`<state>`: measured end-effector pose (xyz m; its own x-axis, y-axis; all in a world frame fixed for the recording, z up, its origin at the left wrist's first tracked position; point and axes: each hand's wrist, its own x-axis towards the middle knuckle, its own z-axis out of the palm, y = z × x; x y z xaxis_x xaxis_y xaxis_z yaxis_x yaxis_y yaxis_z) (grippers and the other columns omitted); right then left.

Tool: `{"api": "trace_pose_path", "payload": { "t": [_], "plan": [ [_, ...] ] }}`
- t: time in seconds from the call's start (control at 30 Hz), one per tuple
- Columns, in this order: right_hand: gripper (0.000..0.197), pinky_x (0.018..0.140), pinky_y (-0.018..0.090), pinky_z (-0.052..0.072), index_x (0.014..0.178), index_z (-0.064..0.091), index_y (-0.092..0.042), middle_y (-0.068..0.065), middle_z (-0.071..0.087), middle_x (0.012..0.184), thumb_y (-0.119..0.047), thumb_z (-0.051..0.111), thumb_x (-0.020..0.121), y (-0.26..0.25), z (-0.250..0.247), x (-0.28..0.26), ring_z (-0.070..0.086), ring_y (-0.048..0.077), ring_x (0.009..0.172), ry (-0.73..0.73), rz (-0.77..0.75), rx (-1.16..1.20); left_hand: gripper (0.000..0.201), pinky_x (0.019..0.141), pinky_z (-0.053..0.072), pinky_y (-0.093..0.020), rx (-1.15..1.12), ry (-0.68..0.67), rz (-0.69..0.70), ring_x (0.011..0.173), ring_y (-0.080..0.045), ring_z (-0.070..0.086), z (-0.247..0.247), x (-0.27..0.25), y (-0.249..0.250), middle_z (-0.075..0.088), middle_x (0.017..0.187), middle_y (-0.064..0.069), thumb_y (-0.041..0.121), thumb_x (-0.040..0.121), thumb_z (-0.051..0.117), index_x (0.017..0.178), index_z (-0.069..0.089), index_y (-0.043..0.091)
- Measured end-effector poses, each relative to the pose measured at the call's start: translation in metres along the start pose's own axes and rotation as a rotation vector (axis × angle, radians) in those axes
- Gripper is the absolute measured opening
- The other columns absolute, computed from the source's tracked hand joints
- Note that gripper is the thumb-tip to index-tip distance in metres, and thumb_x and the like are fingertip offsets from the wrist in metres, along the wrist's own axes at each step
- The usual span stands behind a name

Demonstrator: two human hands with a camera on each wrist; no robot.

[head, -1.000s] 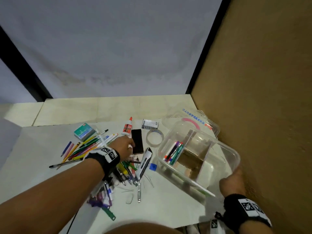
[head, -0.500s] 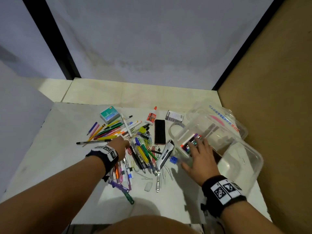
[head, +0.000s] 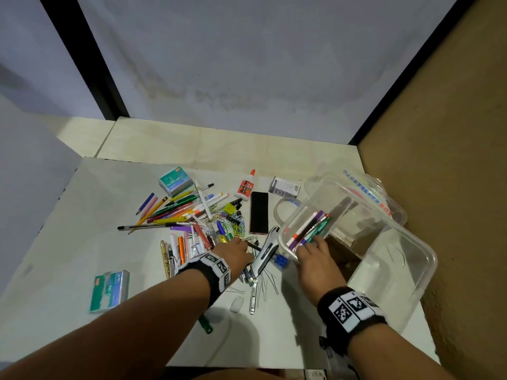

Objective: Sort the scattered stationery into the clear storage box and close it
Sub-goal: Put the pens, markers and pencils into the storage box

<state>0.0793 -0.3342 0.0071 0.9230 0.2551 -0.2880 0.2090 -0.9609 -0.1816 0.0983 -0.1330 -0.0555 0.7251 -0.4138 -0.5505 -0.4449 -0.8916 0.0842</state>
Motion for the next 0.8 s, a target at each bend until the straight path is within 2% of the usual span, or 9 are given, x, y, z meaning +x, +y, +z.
{"api": "trace_pose_path", "payload": {
  "t": [0.1,0.23,0.4,0.5,0.6,0.67,0.7,0.73,0.8],
  "plan": [
    [0.031,0.116,0.037,0.025,0.125,0.053,-0.017,0.001,0.053,0.133,-0.024,0.04,0.097,0.001,-0.004,0.003,0.023,0.023,0.139,0.012,0.013,0.043,0.045,0.092,0.047,-0.042,0.001,0.0,0.01,0.127,-0.03,0.035,-0.002,0.0,0.002,0.041,0.133,-0.011,0.012,0.09,0.055,0.133,0.044,0.016],
    [0.027,0.106,0.031,0.034,0.117,0.057,-0.017,0.0,0.059,0.12,-0.02,0.04,0.097,0.005,-0.008,0.005,0.038,0.017,0.119,0.021,0.026,0.093,0.041,0.092,0.048,-0.043,0.005,0.022,0.067,0.122,-0.031,0.04,0.0,-0.001,0.001,0.047,0.126,-0.011,0.009,0.087,0.056,0.128,0.05,0.014],
    [0.025,0.098,0.029,0.036,0.113,0.058,-0.016,0.001,0.06,0.113,-0.019,0.039,0.096,0.001,-0.004,-0.001,0.037,0.014,0.098,0.023,0.0,0.108,0.027,0.093,0.044,-0.038,0.041,0.065,0.124,0.111,-0.026,0.052,-0.002,-0.005,0.003,0.063,0.109,-0.005,0.011,0.093,0.049,0.115,0.063,0.019],
    [0.025,0.097,0.028,0.037,0.113,0.058,-0.017,0.0,0.061,0.111,-0.019,0.041,0.095,0.002,-0.003,-0.001,0.039,0.014,0.099,0.033,-0.016,0.113,0.017,0.105,0.035,-0.037,-0.043,0.163,0.12,0.105,-0.02,0.056,-0.008,-0.012,-0.003,0.067,0.102,0.002,0.018,0.094,0.049,0.101,0.065,0.021],
    [0.026,0.099,0.028,0.037,0.116,0.057,-0.018,-0.001,0.061,0.114,-0.02,0.042,0.096,0.002,-0.002,0.0,0.043,0.016,0.107,0.036,-0.016,0.103,0.022,0.116,0.016,-0.037,-0.338,0.3,0.047,0.105,-0.012,0.057,-0.019,-0.022,-0.008,0.068,0.106,0.005,0.023,0.097,0.045,0.109,0.063,0.023],
    [0.028,0.1,0.028,0.036,0.12,0.056,-0.018,-0.002,0.06,0.115,-0.02,0.041,0.096,0.002,-0.001,0.0,0.043,0.016,0.109,0.037,-0.016,0.091,0.021,0.108,0.03,-0.032,-0.606,0.4,-0.063,0.093,-0.014,0.059,-0.029,-0.027,-0.013,0.064,0.095,0.002,0.021,0.099,0.04,0.107,0.06,0.019],
    [0.029,0.101,0.029,0.036,0.122,0.056,-0.019,-0.002,0.061,0.116,-0.02,0.041,0.096,0.002,-0.001,0.0,0.043,0.016,0.109,0.038,-0.017,0.088,0.02,0.092,0.041,-0.027,-0.692,0.436,-0.135,0.087,-0.016,0.056,-0.033,-0.029,-0.018,0.058,0.091,0.001,0.021,0.1,0.039,0.105,0.058,0.016],
    [0.03,0.1,0.029,0.036,0.123,0.055,-0.019,-0.002,0.061,0.117,-0.02,0.04,0.097,0.002,0.0,0.0,0.043,0.016,0.109,0.04,-0.016,0.087,0.02,0.077,0.041,-0.026,-0.732,0.465,-0.201,0.084,-0.018,0.052,-0.035,-0.029,-0.024,0.053,0.089,0.001,0.02,0.1,0.037,0.104,0.056,0.014],
    [0.03,0.1,0.028,0.037,0.124,0.055,-0.021,-0.002,0.061,0.118,-0.022,0.039,0.098,0.002,0.001,0.001,0.043,0.016,0.11,0.04,-0.013,0.08,0.019,0.071,0.037,-0.028,-0.707,0.47,-0.27,0.085,-0.022,0.049,-0.036,-0.029,-0.041,0.05,0.091,-0.003,0.017,0.098,0.038,0.102,0.055,0.01]
  ]
}}
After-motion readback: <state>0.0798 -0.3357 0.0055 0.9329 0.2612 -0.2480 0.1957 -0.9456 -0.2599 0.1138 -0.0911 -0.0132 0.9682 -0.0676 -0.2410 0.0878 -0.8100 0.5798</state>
